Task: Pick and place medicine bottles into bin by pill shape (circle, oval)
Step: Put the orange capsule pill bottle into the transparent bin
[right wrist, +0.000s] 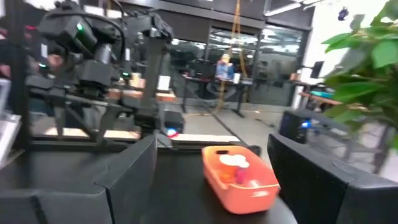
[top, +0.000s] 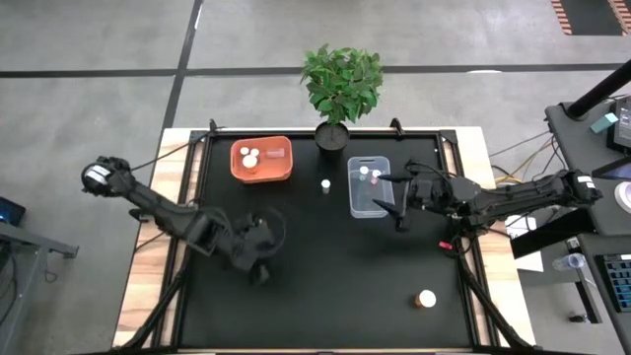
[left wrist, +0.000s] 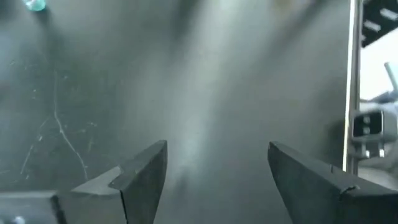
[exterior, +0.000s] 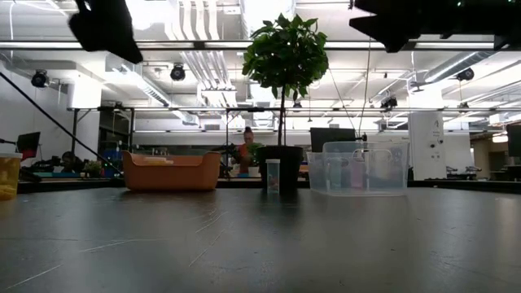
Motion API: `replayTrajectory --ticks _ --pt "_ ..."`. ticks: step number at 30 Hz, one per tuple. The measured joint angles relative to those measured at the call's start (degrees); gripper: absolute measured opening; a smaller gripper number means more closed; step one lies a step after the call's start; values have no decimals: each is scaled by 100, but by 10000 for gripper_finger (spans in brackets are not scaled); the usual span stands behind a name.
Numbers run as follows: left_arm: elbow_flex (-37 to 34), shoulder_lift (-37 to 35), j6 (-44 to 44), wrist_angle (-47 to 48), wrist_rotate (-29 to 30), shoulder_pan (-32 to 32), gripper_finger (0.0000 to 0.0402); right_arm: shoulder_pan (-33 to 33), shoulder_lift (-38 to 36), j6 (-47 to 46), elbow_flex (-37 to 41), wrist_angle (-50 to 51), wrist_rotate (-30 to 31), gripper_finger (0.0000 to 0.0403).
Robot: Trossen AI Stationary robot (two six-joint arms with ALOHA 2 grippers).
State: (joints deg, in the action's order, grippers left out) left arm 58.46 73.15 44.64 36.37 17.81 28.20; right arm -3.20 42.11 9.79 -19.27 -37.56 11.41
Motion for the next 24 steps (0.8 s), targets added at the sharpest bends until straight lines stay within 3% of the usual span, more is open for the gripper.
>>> replayTrajectory --ticks 6,17,24 --pt "-1 29 -16 4 535 586 261 -339 -2 -285 0 -114 5 297" --pt "-98 65 -1157 10 1505 715 261 -506 -2 -1049 0 -196 20 297" --pt "-177 -1 -2351 4 2998 675 261 -753 -2 -1473 -1 -183 16 297"
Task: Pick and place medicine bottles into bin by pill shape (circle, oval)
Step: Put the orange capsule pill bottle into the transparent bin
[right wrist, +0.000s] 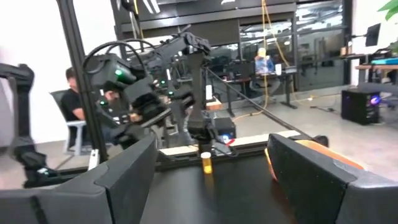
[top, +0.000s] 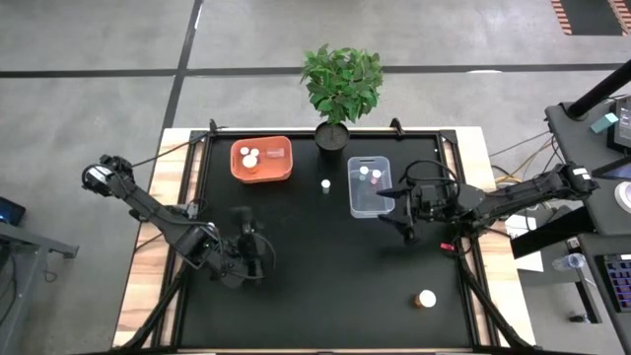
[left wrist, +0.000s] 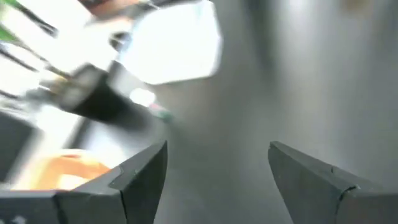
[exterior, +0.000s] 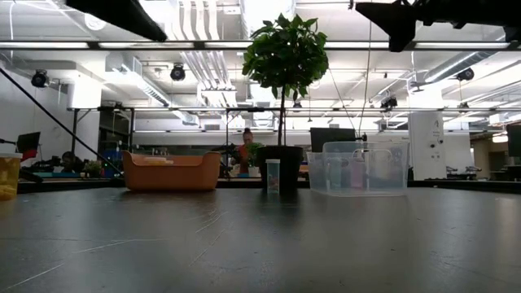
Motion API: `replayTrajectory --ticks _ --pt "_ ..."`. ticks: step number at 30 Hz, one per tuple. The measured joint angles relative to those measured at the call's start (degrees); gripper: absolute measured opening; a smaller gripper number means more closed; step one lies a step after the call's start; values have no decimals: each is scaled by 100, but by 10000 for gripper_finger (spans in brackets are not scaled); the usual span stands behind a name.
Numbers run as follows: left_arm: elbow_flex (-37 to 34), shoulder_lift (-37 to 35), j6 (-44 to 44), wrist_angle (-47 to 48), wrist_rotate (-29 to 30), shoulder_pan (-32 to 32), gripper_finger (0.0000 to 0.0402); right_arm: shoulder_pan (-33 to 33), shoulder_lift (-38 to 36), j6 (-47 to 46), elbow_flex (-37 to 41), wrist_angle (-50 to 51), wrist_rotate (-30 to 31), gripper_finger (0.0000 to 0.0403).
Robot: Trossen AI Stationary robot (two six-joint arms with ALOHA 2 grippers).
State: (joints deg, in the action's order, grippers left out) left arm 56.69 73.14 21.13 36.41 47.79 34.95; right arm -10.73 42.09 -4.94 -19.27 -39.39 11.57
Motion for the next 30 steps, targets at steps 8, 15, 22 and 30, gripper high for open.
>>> replayTrajectory --ticks 8,15,22,30 --pt "-17 -149 -667 8 1110 -277 261 -41 352 -168 -32 -569 4 297" --pt "-336 -460 -613 14 1110 -348 261 -41 1125 44 -843 156 25 297" --pt "-754 -923 -299 24 1095 -346 261 -36 1836 -212 -2045 1978 754 297" --pt "-936 -1399 941 239 495 -357 261 -39 2563 -752 -3490 4373 813 297"
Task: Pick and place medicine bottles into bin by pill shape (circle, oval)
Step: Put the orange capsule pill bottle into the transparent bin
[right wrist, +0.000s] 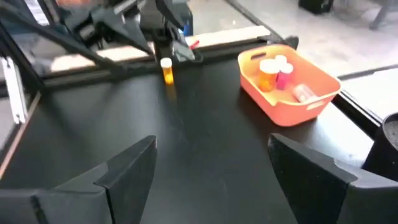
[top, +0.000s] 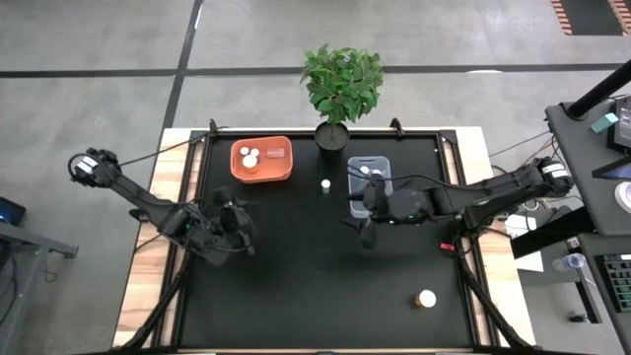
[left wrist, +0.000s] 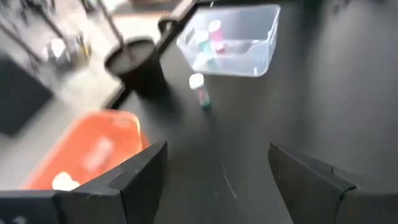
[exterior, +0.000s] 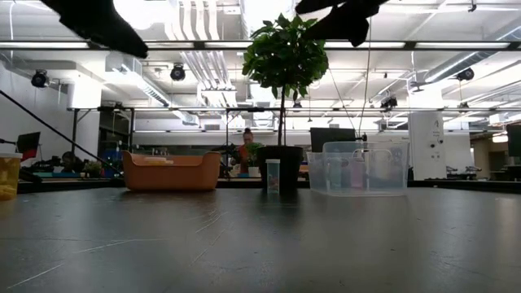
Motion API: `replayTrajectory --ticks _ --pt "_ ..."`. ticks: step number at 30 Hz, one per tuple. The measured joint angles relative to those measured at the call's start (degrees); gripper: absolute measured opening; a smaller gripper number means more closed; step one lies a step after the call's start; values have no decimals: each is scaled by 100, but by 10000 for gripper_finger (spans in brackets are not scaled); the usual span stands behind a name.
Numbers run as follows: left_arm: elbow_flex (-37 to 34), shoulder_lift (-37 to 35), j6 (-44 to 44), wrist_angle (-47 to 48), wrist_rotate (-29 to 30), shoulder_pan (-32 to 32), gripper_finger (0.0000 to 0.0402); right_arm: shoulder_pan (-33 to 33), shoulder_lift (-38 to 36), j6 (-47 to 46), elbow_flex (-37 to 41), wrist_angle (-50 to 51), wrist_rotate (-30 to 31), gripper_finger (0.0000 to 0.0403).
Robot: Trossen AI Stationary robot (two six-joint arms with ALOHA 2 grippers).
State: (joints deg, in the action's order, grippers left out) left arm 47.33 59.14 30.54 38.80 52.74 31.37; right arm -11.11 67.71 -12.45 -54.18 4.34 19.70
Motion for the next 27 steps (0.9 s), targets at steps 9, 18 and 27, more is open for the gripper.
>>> replayTrajectory --ticks 9,18,27 --pt "0 52 4568 3308 -1307 -41 260 2 639 286 -544 428 0 297" --pt "-236 715 6818 4479 -3274 -28 257 139 770 354 -433 430 -8 297" --pt "-268 1057 6801 4220 -3319 -28 227 215 678 329 -369 395 -15 297"
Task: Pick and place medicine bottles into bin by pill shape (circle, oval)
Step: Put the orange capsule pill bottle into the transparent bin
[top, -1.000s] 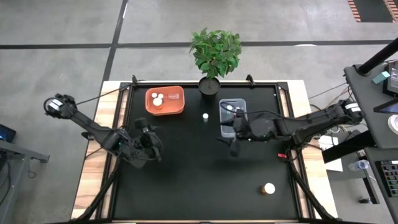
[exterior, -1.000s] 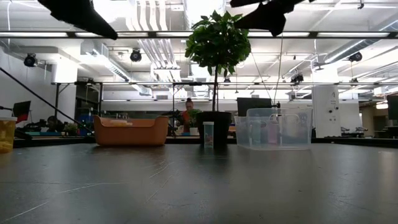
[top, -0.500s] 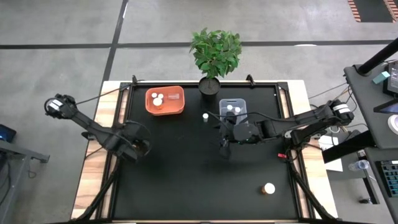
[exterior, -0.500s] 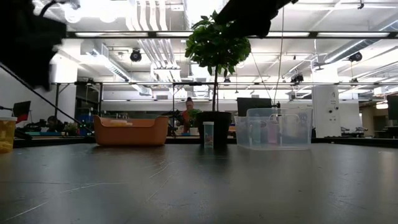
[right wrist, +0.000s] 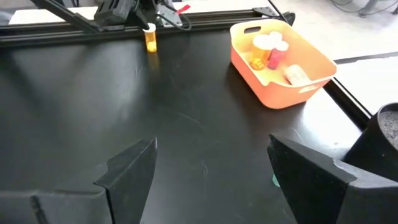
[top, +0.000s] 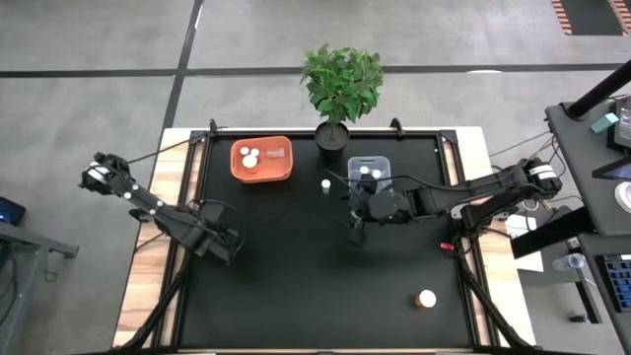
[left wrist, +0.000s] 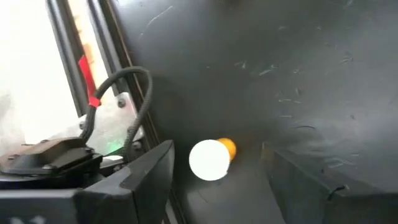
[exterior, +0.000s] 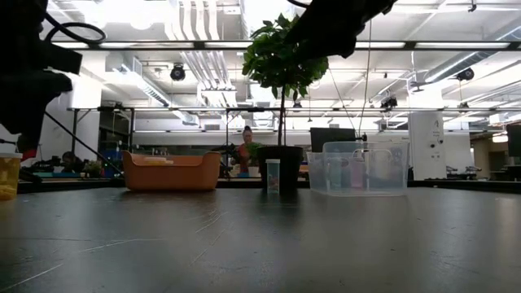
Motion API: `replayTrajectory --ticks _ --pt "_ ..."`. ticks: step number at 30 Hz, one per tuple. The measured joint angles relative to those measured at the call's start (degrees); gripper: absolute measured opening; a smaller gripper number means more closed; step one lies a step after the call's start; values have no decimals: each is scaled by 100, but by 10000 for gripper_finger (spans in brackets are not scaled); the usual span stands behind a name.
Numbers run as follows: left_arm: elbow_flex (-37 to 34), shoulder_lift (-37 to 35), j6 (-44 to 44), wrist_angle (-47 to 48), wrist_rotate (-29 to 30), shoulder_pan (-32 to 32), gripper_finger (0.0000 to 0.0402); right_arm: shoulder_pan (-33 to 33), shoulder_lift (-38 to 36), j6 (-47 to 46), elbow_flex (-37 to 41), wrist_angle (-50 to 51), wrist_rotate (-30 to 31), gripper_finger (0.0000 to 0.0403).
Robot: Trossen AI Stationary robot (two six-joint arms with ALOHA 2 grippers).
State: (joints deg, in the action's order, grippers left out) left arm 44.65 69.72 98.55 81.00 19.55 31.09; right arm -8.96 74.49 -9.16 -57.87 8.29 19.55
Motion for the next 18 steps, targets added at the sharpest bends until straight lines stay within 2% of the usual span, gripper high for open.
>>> replayTrajectory --ticks 18 --pt "-32 452 17 -70 -284 0 223 1 -3 0 0 -1 0 297"
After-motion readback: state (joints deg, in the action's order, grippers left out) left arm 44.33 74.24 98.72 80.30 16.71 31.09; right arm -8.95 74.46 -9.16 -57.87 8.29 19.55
